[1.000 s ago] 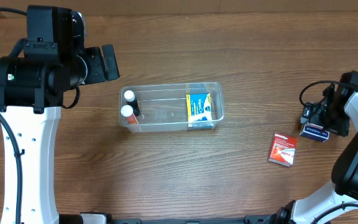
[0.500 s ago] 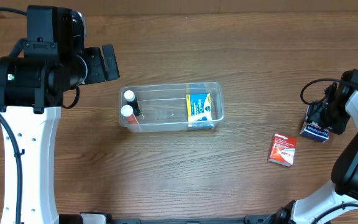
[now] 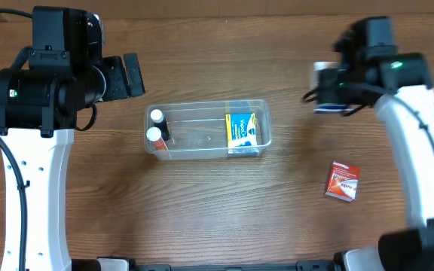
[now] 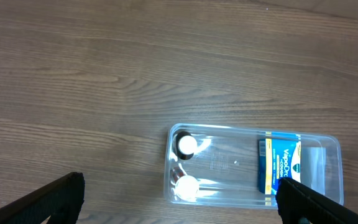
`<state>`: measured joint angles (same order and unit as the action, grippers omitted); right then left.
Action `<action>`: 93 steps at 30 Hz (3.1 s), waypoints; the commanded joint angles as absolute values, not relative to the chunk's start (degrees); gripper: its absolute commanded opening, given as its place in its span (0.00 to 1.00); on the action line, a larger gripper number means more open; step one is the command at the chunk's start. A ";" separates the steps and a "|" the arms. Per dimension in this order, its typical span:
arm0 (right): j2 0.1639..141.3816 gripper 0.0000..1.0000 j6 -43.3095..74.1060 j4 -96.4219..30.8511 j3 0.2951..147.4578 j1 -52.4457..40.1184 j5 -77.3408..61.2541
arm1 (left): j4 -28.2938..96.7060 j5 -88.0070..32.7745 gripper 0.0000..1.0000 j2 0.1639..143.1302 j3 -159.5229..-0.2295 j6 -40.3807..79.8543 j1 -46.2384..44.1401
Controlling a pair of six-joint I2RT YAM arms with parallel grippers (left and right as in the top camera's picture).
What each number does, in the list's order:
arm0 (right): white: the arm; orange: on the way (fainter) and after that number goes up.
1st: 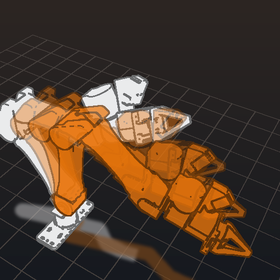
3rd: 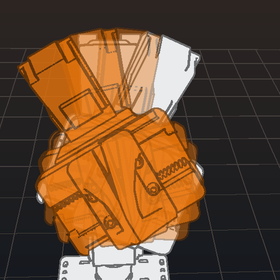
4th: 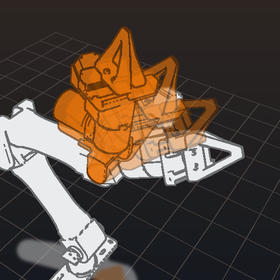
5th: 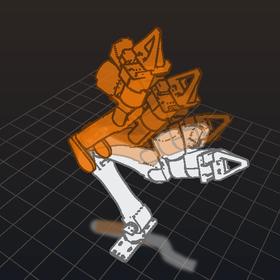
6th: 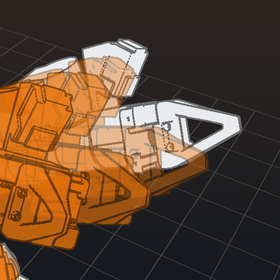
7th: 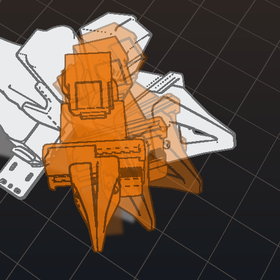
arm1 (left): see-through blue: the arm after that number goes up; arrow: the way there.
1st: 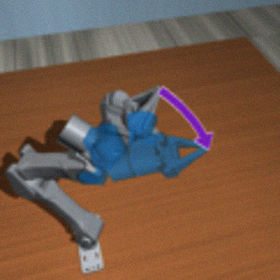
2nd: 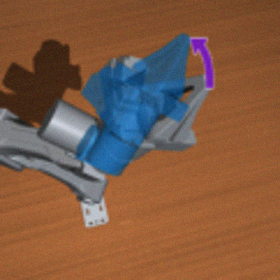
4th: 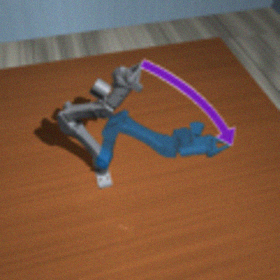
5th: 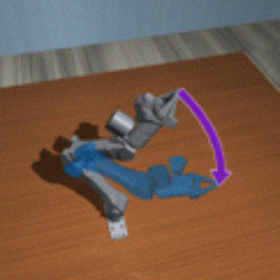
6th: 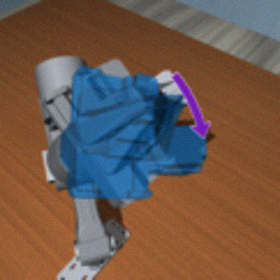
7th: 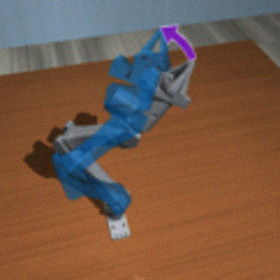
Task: Pack container
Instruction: 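Place the Hansaplast box in the container beside the VapoDrops box, then grasp the small red Panadol box with the right gripper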
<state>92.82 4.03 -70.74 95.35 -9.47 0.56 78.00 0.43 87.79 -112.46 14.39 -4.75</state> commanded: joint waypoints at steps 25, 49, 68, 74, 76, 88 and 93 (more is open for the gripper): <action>114.26 0.62 31.57 -57.69 95.61 -40.56 -0.14 | 79.05 0.56 1.00 87.85 -112.33 13.26 -4.40; 118.54 0.81 31.55 -55.37 95.59 -40.56 -0.16 | 79.11 0.56 1.00 87.88 -112.33 13.26 -4.40; 101.62 1.00 30.06 -67.37 101.80 -25.85 9.69 | 79.48 0.58 1.00 87.85 -112.33 13.26 -4.40; 90.54 1.00 29.54 -82.76 101.41 -10.48 8.60 | 79.48 0.58 1.00 87.85 -112.33 13.26 -4.40; 86.65 1.00 29.56 -84.03 99.63 -9.89 8.99 | 79.46 0.58 1.00 87.88 -112.33 13.26 -4.40; 70.22 1.00 30.22 -77.12 67.57 0.62 -1.43 | 79.46 0.58 1.00 87.88 -112.33 13.23 -4.40; 74.35 1.00 30.24 -76.31 64.07 7.84 -1.02 | 79.40 0.58 1.00 87.85 -112.33 13.26 -4.40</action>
